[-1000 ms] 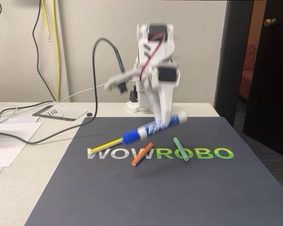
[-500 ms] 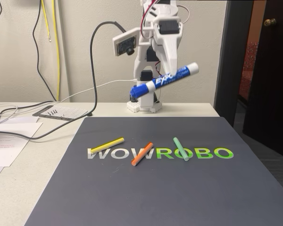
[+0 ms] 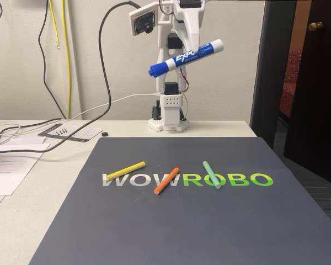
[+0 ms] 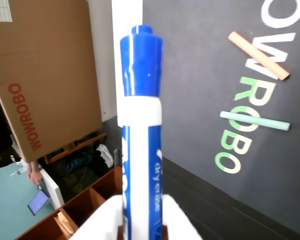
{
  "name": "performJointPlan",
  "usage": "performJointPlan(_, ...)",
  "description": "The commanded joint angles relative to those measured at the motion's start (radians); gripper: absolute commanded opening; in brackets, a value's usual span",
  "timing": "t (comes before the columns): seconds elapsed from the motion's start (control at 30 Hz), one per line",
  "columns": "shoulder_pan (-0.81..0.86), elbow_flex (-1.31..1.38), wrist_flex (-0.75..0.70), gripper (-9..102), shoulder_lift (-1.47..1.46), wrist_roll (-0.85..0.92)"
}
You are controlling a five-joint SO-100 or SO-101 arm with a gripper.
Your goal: Pick up the blue marker.
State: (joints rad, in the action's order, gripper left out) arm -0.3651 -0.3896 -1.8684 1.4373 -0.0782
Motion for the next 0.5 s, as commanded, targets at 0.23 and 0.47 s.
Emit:
performJointPlan(0.23,0.021,-0.216,-0.179,0,0.288,0.043)
performJointPlan(0.47,0.026,-0.356,-0.178,0,0.451,0.029)
